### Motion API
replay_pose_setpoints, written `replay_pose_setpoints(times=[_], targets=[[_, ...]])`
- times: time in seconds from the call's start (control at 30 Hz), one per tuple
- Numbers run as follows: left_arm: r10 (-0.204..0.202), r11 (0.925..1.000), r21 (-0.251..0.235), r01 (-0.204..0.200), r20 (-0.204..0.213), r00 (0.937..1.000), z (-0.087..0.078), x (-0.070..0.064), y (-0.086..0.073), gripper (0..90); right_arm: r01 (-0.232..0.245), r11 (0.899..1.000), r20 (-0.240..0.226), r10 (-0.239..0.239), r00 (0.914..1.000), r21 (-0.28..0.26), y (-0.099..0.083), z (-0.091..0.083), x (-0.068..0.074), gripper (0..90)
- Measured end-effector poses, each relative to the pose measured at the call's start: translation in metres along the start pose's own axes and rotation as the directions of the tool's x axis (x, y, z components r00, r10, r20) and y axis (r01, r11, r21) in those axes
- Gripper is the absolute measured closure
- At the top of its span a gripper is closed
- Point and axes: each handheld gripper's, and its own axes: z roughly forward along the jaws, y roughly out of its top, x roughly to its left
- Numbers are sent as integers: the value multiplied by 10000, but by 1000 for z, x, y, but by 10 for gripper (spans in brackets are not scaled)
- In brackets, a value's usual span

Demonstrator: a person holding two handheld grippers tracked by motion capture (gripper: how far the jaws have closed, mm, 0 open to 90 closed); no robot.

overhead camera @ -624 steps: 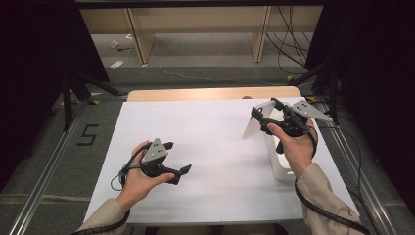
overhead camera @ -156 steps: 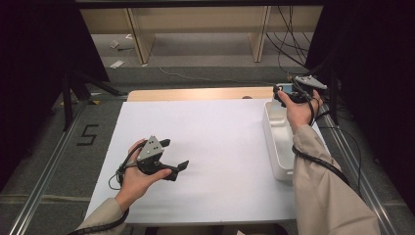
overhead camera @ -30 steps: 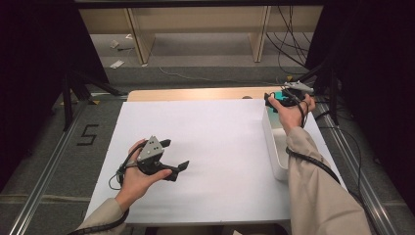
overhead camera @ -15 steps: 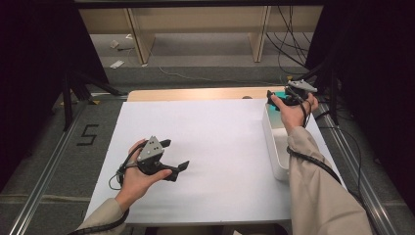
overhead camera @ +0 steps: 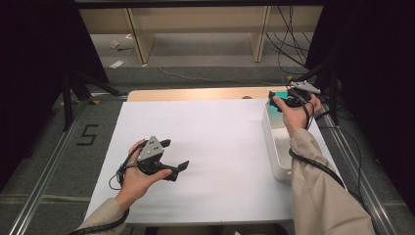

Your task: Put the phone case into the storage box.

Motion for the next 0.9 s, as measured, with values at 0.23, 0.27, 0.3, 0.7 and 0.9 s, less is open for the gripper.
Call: replay_pose_setpoints(times=[0.23,0.27,0.3,0.7,0.9], targets=[[24,10000,7,-24,10,10000,0,0,0,21,24,10000,-145,-24,9999,-48,1,-6,3,34],[25,10000,5,-25,11,10000,0,-1,0,22,39,10000,-155,-40,9999,-72,1,-7,3,35],[20,10000,3,-20,9,10000,0,0,0,22,48,10000,-156,-50,9999,-79,1,-7,3,36],[-13,10000,-14,13,-17,10000,0,0,0,22,91,9999,-228,-93,9997,-63,-3,-14,4,48],[3,10000,-3,-3,-20,10000,0,0,1,22,113,9998,-381,-118,9992,-133,-2,-20,6,57]])
